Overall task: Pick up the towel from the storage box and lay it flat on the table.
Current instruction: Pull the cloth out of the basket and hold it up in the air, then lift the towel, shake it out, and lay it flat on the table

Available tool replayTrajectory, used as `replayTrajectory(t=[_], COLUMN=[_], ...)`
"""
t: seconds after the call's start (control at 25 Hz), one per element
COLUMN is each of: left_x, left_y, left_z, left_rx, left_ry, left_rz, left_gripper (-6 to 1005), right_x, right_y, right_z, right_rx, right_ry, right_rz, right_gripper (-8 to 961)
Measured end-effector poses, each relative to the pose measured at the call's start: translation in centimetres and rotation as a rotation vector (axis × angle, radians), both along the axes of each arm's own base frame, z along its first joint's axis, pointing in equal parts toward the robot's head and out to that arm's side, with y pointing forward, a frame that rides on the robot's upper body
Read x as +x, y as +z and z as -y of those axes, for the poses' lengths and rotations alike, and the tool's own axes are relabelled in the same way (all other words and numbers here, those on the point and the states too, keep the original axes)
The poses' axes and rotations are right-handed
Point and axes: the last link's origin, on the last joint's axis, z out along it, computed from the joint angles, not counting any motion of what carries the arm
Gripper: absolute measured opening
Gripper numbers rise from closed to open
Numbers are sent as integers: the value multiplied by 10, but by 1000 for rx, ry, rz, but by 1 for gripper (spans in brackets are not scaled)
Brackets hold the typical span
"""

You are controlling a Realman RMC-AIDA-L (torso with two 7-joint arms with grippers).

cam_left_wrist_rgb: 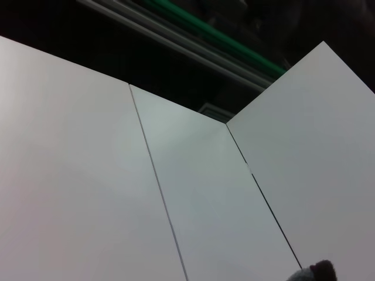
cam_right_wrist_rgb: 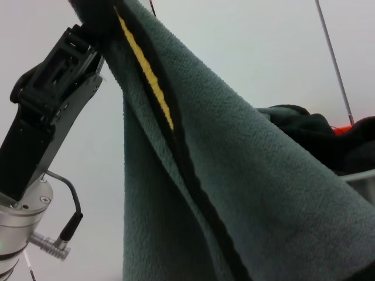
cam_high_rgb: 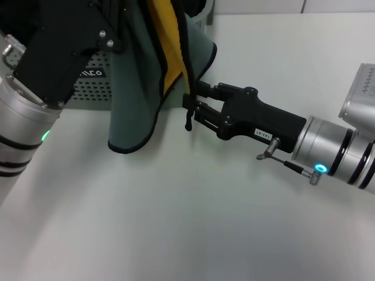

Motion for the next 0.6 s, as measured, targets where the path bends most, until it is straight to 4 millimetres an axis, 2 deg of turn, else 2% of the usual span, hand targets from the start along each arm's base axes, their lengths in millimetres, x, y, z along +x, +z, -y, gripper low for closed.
replayTrajectory(t=[0.24,0.6], left_x=[-2,-2], left_y=[1,-1], left_z=[1,4], left_rx=[4,-4], left_ry=[8,-2], left_rz=[2,-1], left_gripper=[26,31], right_x=[4,5], right_y=[0,2], right_z=[4,3], right_rx=[1,42], right_ry=[-4,15], right_rz=[1,18], right_gripper=[358,70])
